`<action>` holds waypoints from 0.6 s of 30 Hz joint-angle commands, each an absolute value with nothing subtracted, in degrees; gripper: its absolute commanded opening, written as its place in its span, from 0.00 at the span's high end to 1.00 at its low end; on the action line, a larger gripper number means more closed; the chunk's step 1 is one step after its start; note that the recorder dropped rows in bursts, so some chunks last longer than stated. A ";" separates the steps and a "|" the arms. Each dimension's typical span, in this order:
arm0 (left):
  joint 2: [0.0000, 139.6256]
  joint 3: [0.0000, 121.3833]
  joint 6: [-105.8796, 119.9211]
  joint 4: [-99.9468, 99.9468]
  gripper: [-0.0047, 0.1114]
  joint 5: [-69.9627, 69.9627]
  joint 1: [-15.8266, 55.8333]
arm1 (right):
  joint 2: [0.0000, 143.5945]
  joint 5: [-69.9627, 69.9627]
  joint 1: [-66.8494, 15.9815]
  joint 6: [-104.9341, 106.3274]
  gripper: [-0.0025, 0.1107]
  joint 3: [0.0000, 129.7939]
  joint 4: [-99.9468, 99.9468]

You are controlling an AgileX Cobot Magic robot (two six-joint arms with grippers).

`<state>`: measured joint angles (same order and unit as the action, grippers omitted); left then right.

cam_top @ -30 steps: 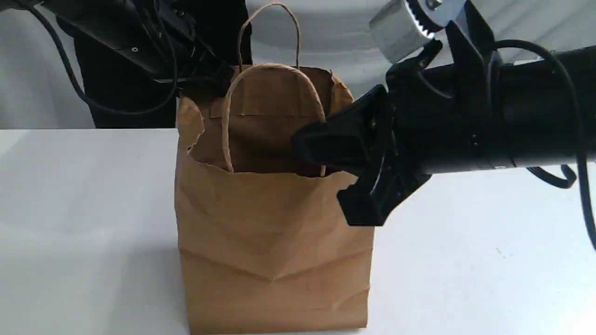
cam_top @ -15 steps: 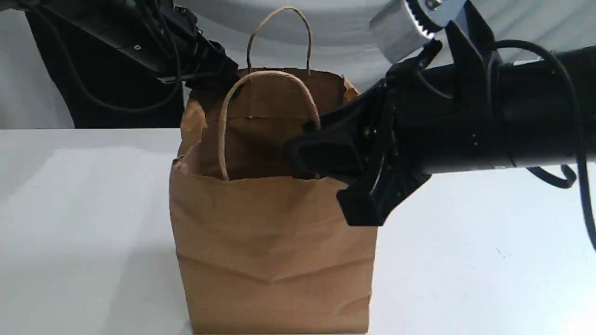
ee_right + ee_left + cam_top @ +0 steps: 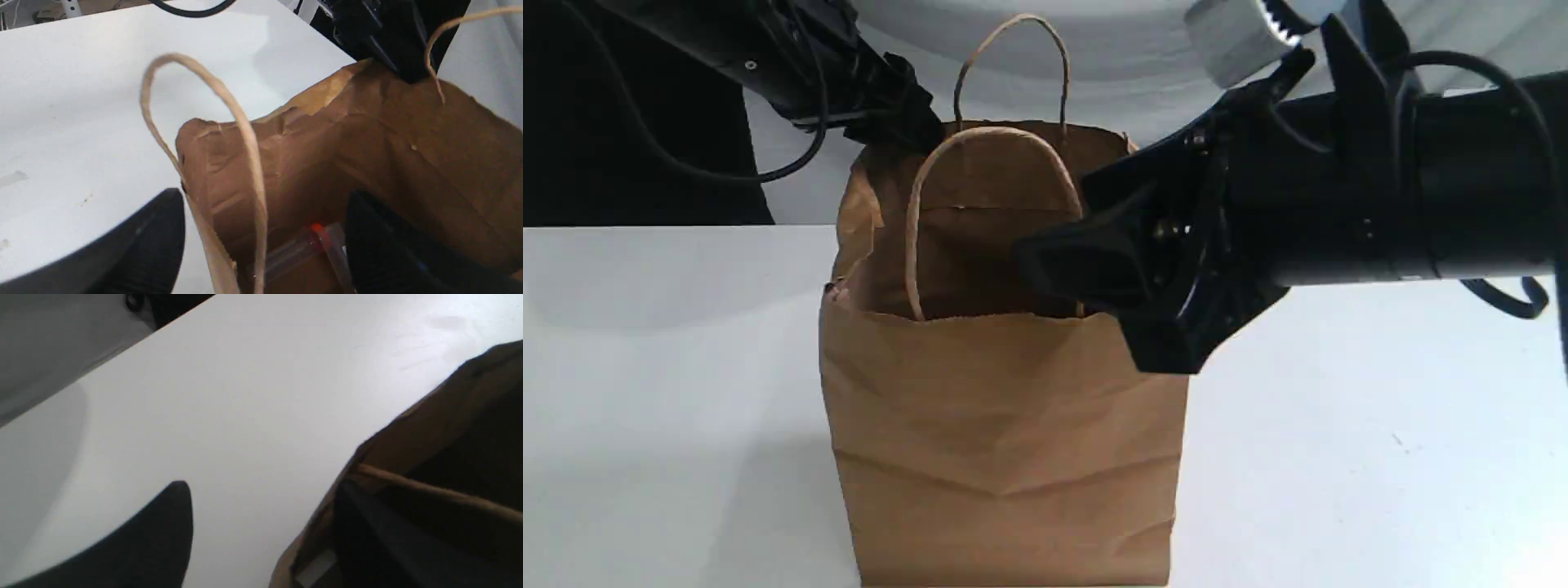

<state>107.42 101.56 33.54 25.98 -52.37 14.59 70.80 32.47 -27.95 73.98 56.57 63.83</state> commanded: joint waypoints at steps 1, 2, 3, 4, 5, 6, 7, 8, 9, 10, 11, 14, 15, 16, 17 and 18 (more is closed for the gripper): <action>105.18 101.64 32.84 24.59 0.50 -54.76 14.91 | 67.63 32.66 -27.98 73.70 0.47 56.52 63.49; 104.77 101.64 32.84 24.59 0.50 -56.01 14.91 | 66.59 32.96 -27.98 72.78 0.47 56.52 63.33; 104.48 101.64 32.84 24.59 0.50 -57.87 14.91 | 65.89 33.67 -27.98 71.89 0.47 56.52 62.44; 104.25 101.64 32.84 24.59 0.50 -58.81 14.91 | 65.13 34.54 -27.98 71.25 0.47 56.52 61.65; 104.05 101.64 32.84 24.28 0.50 -60.34 14.91 | 64.18 35.78 -27.98 70.54 0.47 56.52 60.18; 104.01 101.64 32.84 23.68 0.51 -61.90 14.91 | 63.23 37.06 -27.98 68.66 0.47 56.52 58.34; 103.71 101.64 32.84 23.17 0.52 -63.63 14.91 | 62.29 37.92 -27.98 67.08 0.47 56.52 57.12; 103.70 101.64 32.84 22.38 0.55 -65.33 14.91 | 61.29 39.12 -27.98 64.50 0.47 56.52 55.12; 103.43 101.64 32.84 21.32 0.58 -66.92 14.91 | 60.26 39.74 -27.98 62.81 0.48 56.52 53.65; 103.29 101.64 32.84 20.23 0.63 -68.63 14.91 | 59.42 40.54 -27.98 61.12 0.49 56.52 52.07; 103.30 101.64 32.84 19.34 0.68 -69.96 14.91 | 58.42 41.81 -27.98 59.48 0.52 56.52 50.22; 103.16 101.64 32.84 18.31 0.82 -69.96 14.91 | 55.42 46.01 -27.98 55.02 0.68 56.52 45.12; 103.05 101.64 32.84 18.31 0.87 -69.96 14.91 | 54.40 47.23 -27.98 54.25 0.75 56.52 43.63; 102.89 101.52 32.42 18.42 0.93 -69.96 14.91 | 53.46 48.29 -27.98 53.19 0.82 56.52 42.36; 102.65 101.52 32.03 18.69 0.96 -69.96 14.91 | 52.49 48.89 -27.98 52.44 0.89 56.52 41.57; 102.12 101.52 31.76 18.98 0.96 -69.96 14.91 | 51.56 49.14 -27.98 51.21 0.96 56.52 40.50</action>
<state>103.46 101.56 32.75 18.80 -69.82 14.59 52.99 47.79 -27.95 53.07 56.57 42.59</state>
